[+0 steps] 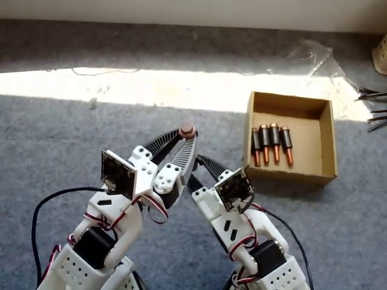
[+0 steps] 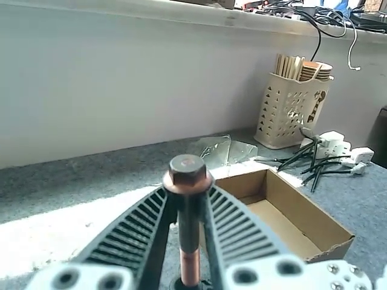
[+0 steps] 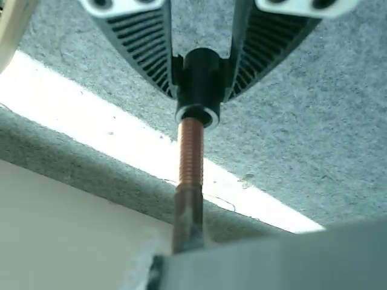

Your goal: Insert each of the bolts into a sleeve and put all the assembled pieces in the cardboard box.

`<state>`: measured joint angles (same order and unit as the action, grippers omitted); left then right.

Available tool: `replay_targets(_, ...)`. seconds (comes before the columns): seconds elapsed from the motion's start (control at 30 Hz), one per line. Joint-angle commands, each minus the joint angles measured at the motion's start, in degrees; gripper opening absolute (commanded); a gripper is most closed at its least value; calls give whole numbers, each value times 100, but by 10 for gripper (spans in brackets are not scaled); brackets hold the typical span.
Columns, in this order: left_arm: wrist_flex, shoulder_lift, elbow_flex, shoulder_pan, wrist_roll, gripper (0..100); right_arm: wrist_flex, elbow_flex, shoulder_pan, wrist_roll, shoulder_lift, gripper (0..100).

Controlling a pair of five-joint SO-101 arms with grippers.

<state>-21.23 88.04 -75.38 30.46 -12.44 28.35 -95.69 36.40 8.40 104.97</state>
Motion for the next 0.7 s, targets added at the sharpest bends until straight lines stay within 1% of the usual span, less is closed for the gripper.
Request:
replay_targets(0.0,158,101,48,92,-97,5,4,-796,-31,44,31,5)
replay_targets(0.43,141,110,-312,84,-70,5,4,-796,-48,44,31,5)
replay_targets(0.67,141,110,-796,84,-70,5,4,-796,-57,44,31,5)
